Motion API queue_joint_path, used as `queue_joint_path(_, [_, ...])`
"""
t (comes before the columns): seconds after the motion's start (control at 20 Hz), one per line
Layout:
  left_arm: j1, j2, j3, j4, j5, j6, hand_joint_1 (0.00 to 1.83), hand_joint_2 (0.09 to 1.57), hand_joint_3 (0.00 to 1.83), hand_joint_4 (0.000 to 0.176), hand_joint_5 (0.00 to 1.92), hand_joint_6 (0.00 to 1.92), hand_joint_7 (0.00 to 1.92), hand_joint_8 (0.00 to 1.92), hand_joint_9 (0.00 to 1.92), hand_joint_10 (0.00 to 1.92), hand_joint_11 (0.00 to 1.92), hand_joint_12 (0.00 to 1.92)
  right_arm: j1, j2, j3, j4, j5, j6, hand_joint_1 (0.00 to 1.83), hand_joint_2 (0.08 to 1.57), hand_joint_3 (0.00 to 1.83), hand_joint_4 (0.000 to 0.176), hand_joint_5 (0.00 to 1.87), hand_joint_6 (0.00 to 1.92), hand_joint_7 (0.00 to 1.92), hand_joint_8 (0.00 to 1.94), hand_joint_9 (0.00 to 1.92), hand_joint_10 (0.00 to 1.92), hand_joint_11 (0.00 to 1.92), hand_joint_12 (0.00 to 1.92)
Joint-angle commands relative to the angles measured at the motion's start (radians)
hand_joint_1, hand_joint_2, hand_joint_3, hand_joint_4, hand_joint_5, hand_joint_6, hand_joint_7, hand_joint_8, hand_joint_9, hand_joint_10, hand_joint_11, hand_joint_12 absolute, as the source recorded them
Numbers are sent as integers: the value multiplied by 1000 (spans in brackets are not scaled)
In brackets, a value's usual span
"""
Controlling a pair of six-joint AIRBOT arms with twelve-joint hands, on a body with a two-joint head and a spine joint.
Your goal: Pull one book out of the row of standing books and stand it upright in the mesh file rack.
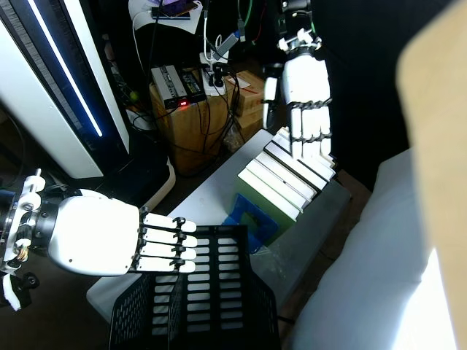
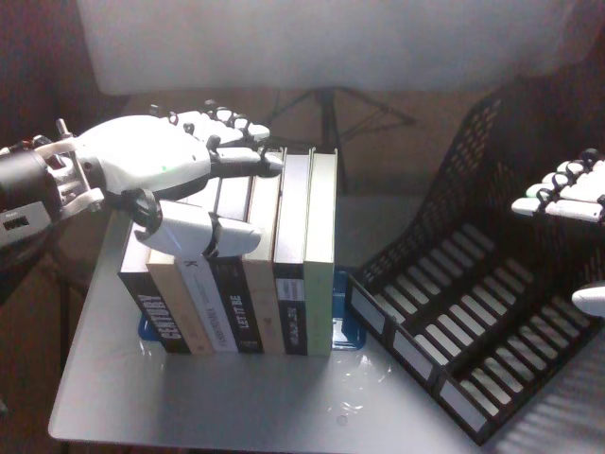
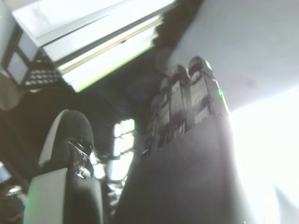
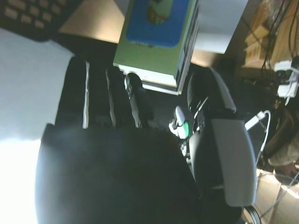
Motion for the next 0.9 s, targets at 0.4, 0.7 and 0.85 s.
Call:
queue_joint_path(0.4, [-16, -23, 18, 52, 2, -6, 0, 1205, 0, 73, 453, 29, 0, 0, 0, 0, 0, 0, -9, -3, 10, 28, 92, -1, 205, 1320, 7, 0, 0, 0, 0, 0, 0, 0, 0, 0])
queue_joint_path(0.7, [-9, -44, 26, 81, 42, -6, 0, 1209, 0, 56, 571, 30, 19, 0, 0, 0, 0, 0, -16, -10, 13, 36, 95, -1, 239, 1320, 3, 0, 0, 0, 0, 0, 0, 0, 0, 0])
queue_joint_path(0.85, [-2, -53, 27, 97, 64, -6, 13, 1209, 0, 46, 603, 24, 18, 0, 0, 0, 0, 0, -21, -13, 14, 42, 97, -1, 269, 1319, 1, 0, 0, 0, 0, 0, 0, 0, 0, 0])
